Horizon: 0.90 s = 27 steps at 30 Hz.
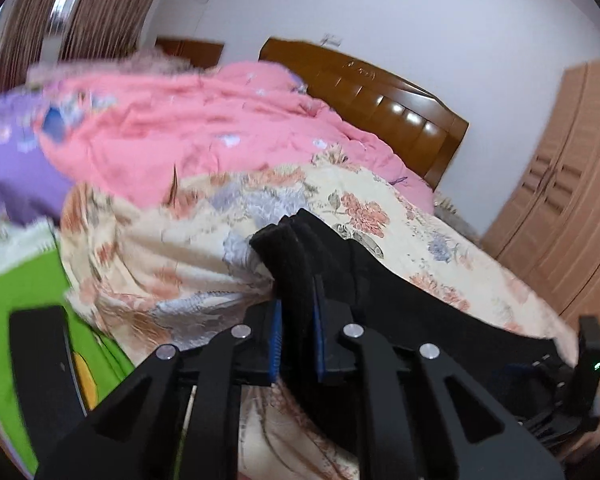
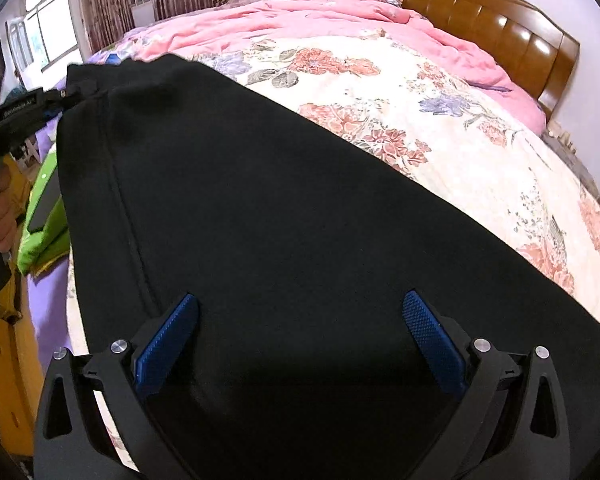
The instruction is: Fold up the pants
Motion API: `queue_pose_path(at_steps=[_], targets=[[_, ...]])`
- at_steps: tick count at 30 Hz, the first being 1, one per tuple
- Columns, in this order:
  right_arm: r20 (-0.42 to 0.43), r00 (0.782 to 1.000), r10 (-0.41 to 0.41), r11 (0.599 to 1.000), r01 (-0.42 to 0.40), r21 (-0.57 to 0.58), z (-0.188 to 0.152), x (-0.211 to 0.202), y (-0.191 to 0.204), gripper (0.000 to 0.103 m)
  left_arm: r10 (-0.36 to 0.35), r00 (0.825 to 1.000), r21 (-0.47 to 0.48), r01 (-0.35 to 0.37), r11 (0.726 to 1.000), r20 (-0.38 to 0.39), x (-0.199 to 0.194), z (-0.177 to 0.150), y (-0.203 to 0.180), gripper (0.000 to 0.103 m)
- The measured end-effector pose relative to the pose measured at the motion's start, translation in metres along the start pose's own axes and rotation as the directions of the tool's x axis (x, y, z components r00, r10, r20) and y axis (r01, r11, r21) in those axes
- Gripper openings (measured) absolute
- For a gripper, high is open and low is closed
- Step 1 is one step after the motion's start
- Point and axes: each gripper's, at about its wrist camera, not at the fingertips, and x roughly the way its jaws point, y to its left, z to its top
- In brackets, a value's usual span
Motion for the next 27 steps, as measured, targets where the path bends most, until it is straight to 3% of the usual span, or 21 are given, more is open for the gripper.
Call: queue_pose_path(at_steps=[5,7,10,12,15,17,19,20,25,27], targets=[[0.003,1.000,0.004,1.000,-0.004,0.004,-0.002,-0.002,-0.001,0.099,0.094,0.995,0.077,-0.096,0.992,0.018,-0.006,0.000,-0.019,0.014],[0.003,1.000,0.001,1.000,-0.001,0.004,-0.002,-0.002,-0.001,0.099,0.101,0.994,0.056,-0.103,0.993,0.033,-0.010,0.000,-0.018,0.014],[0.005,1.000,0.001,1.000,-0.002,0.004,-0.003,-0.003,-0.001,0.099,0.179,0.980,0.074,-0.185,0.980,0.090,-0.025,0.001,-0.024,0.009],[0.005,1.000,0.001,1.000,-0.001,0.004,-0.003,-0.003,-0.001,0.099,0.143,0.979,0.099,-0.159,0.982,0.148,-0.044,0.003,-0.033,0.000],[0.006,1.000,0.001,1.000,-0.001,0.004,-0.004,-0.003,-0.002,0.099,0.083,0.992,0.077,-0.091,0.993,0.097,-0.036,0.011,-0.028,0.000],[0.007,1.000,0.003,1.000,-0.003,0.005,-0.004,-0.003,-0.002,0.099,0.044,0.997,-0.006,-0.044,0.999,0.056,-0.026,0.014,-0.010,0.001],[0.008,1.000,0.002,1.000,-0.002,0.006,-0.004,-0.004,-0.002,0.099,-0.016,0.999,-0.141,0.023,0.990,0.048,-0.020,0.012,0.015,0.040],[0.008,1.000,0.002,1.000,-0.002,0.007,-0.004,-0.003,-0.003,0.099,-0.032,0.997,-0.209,0.045,0.977,0.067,-0.020,0.010,0.032,0.072],[0.007,1.000,0.002,1.000,-0.002,0.008,-0.003,-0.003,-0.002,0.099,-0.113,0.994,-0.302,0.111,0.947,0.010,-0.004,0.003,0.066,0.070],[0.007,1.000,0.000,1.000,0.000,0.008,-0.003,-0.003,-0.002,0.099,-0.116,0.993,-0.299,0.107,0.948,-0.012,0.005,0.001,0.070,0.068]])
